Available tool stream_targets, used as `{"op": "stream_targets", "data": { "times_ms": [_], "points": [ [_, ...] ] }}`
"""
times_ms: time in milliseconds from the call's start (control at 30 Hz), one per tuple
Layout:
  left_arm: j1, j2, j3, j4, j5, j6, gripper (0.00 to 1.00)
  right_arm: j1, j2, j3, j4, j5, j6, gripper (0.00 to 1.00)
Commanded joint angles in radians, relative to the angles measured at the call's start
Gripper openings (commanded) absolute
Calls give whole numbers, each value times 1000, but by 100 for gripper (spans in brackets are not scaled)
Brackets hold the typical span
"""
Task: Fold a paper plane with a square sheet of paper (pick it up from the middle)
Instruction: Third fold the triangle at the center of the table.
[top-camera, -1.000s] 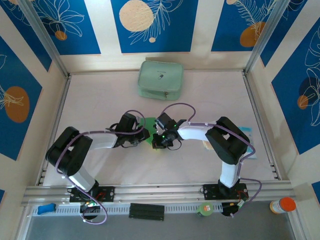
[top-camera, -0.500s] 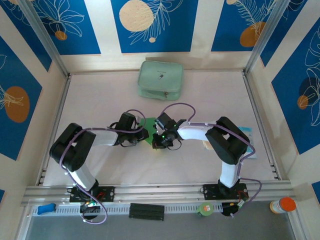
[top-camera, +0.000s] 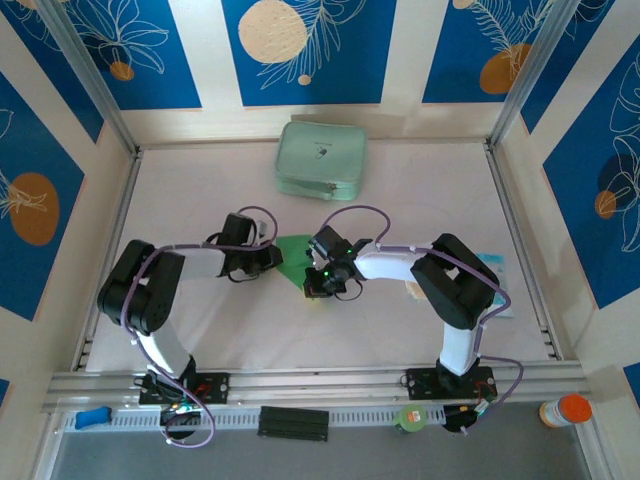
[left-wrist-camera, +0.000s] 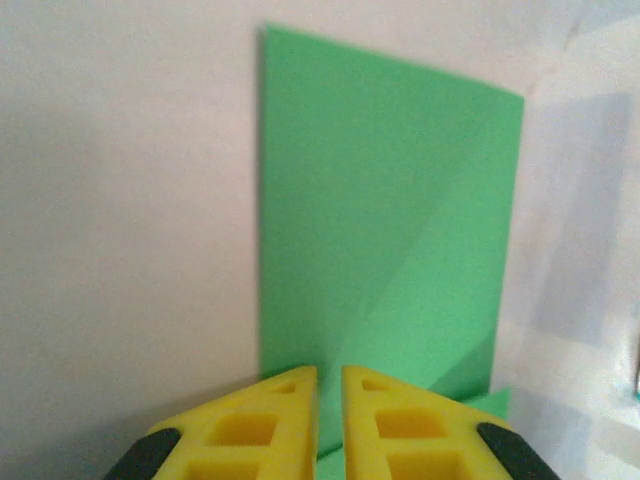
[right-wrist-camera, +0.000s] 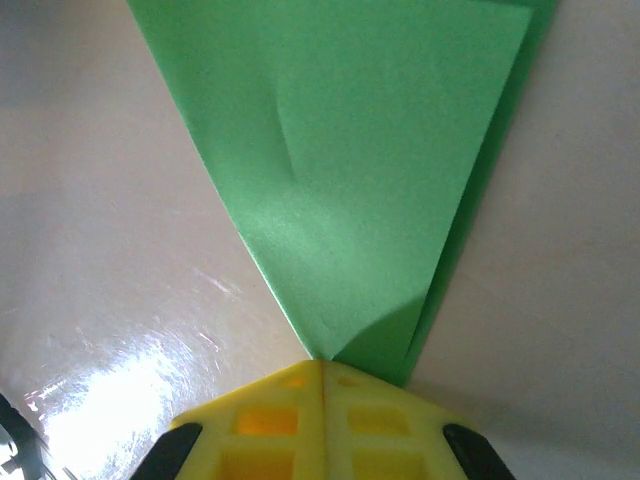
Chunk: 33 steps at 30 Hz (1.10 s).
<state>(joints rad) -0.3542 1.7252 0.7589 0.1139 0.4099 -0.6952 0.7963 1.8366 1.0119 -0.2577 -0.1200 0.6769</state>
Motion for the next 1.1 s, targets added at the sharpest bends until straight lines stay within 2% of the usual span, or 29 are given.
{"op": "stream_targets", "data": {
  "times_ms": [0,167,300,567,767,1067],
  "points": [
    [41,24,45,-87,-46,89,15,-2,59,-49,-160,87,-15,0],
    [61,-40,86,-145,-49,101,15,-1,46,-38,-153,74,-11,0],
    [51,-150,58,-143,-9,36,16,-4,17,-31,-128,44,-7,0],
    [-76,-270,-72,-88,-1,-116,14,-24,-51,-6,-58,-54,-15,2],
    [-141,-234,-88,-54,-8,-141,12,-29,-82,0,4,-120,-17,4],
    [-156,-108,-32,-6,-13,-151,9,-37,6,71,-33,-34,21,3]
  ]
}}
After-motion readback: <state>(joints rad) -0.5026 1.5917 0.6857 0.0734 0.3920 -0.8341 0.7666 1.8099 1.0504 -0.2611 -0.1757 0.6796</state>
